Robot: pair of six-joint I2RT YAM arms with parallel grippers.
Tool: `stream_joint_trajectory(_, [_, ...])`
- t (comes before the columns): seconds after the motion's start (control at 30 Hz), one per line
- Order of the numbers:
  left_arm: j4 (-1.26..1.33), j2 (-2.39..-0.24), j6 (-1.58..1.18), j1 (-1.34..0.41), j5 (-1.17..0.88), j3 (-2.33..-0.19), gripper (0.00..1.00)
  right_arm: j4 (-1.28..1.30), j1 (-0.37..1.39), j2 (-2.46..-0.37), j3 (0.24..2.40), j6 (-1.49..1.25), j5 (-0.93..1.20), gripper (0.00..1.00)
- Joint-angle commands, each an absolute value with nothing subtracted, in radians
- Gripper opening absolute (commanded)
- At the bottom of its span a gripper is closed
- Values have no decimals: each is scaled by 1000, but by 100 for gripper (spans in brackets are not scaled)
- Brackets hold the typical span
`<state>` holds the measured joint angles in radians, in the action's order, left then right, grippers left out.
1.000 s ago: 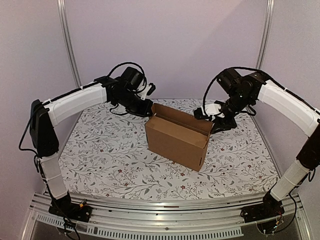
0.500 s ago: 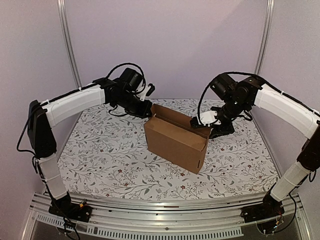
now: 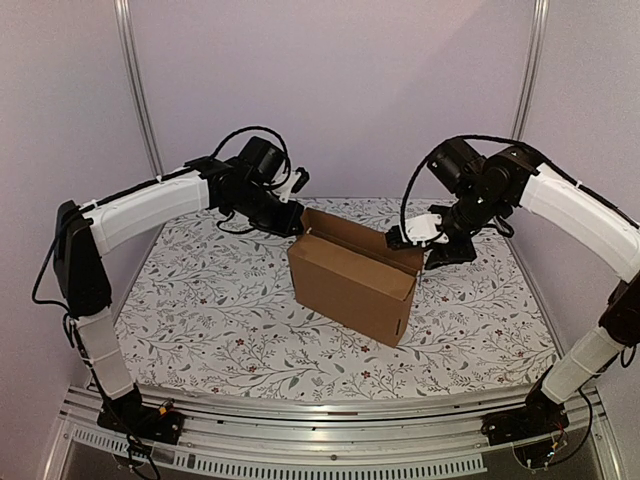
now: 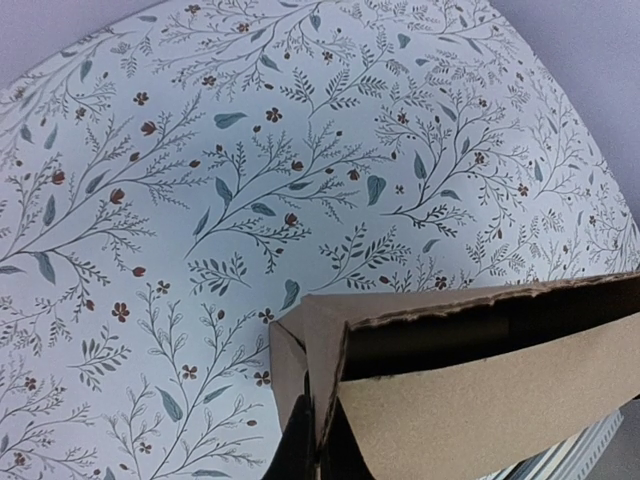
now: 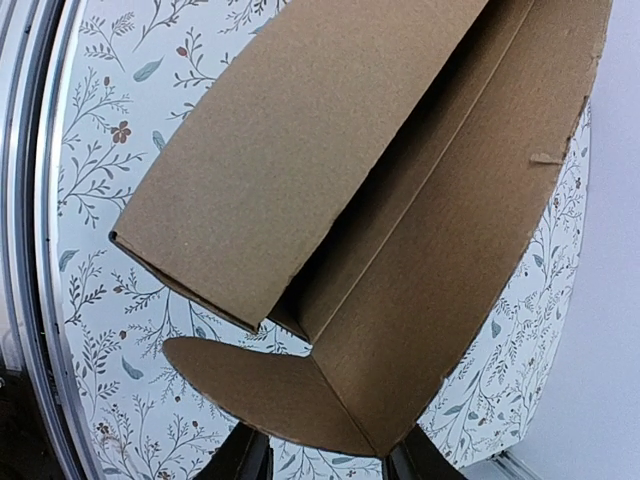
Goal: Fold the paper box
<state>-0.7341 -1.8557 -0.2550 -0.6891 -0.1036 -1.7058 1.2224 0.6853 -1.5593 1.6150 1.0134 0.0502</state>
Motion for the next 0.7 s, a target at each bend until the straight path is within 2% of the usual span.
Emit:
stream_joint_trajectory(0.0, [-814,-1858,-266,-703,-104,-1663,0,1273,690,-1517,1653,991,73,37])
stream_joint_trajectory(0.37, [-811,-1854,-265,-704,-101,-1666,0,1259,704,-1545,1667,911,141,34])
stream_joint_trajectory(0.67, [-806,-1861,-265,-706,-105,-1670,0,1227,709,-1561,1672,844,121,27])
